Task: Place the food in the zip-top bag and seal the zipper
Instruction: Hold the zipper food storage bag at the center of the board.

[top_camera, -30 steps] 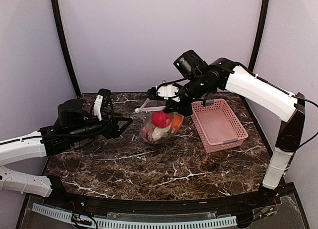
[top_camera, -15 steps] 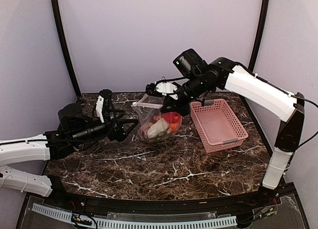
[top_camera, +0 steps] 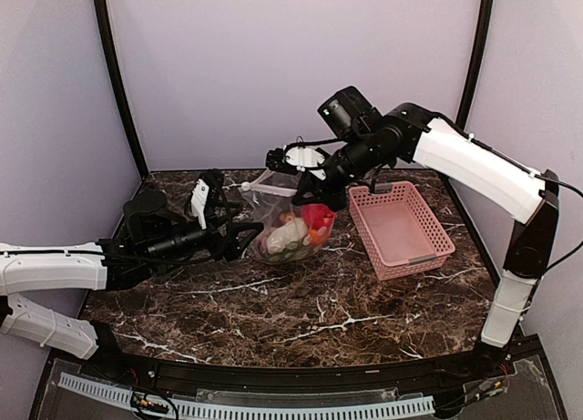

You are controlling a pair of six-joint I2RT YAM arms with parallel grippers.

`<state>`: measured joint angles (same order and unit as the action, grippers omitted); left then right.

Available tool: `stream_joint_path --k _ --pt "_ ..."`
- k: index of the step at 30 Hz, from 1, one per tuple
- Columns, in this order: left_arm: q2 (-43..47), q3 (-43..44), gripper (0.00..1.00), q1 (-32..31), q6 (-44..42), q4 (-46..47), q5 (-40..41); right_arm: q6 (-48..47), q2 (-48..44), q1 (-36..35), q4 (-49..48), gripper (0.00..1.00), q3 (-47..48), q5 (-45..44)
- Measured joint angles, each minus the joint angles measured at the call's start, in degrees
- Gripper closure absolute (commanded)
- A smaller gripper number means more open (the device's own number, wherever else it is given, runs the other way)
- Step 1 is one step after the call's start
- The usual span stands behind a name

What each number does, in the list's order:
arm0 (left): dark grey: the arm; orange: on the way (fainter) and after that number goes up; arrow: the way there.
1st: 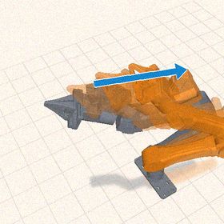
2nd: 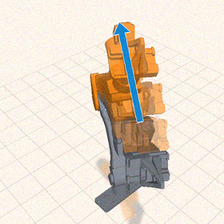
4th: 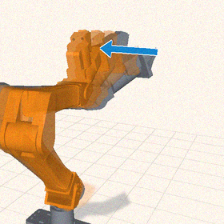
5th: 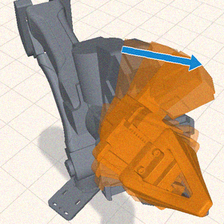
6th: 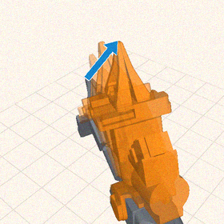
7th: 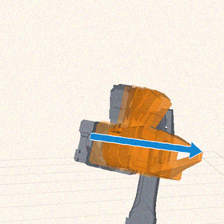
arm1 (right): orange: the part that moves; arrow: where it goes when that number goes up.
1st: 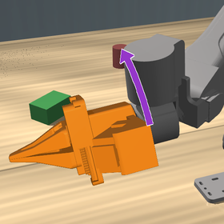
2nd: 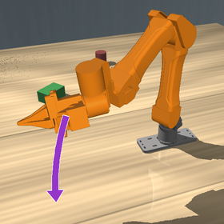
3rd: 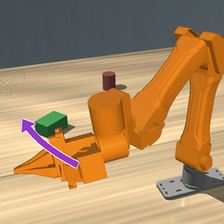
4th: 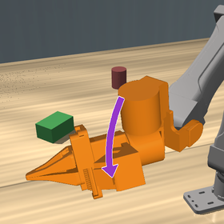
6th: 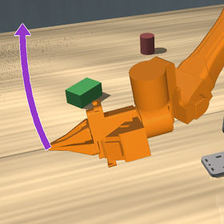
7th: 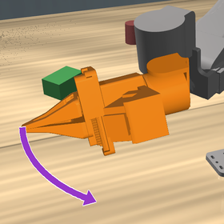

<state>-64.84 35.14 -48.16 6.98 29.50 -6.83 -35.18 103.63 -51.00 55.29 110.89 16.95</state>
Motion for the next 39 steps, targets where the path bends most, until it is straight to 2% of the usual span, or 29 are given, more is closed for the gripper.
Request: stream_joint_path --k 10,23,29,34,39 --pt "-0.66 -0.04 0.33 1.68 -1.44 4.63 0.33 -0.35 0.0 0.0 0.57 1.0 0.28 1.57" --pt "-1.53 -0.02 0.48 3.78 -1.81 5.88 -2.1 -0.76 0.0 0.0 1.29 1.0 0.28 2.58" --pt "-3.41 0.46 0.63 5.6 -1.75 7.3 -5.42 -0.76 0.0 0.0 1.51 1.0 0.28 2.62" --pt "-5.84 2.01 0.7 5.97 -1.77 8.09 -8.15 -0.79 0.0 0.0 1.53 1.0 0.28 2.58" --pt "-6.62 2.16 0.84 6.43 -1.73 8.68 -9.27 -0.98 0.0 0.0 1.55 0.99 0.28 2.47"
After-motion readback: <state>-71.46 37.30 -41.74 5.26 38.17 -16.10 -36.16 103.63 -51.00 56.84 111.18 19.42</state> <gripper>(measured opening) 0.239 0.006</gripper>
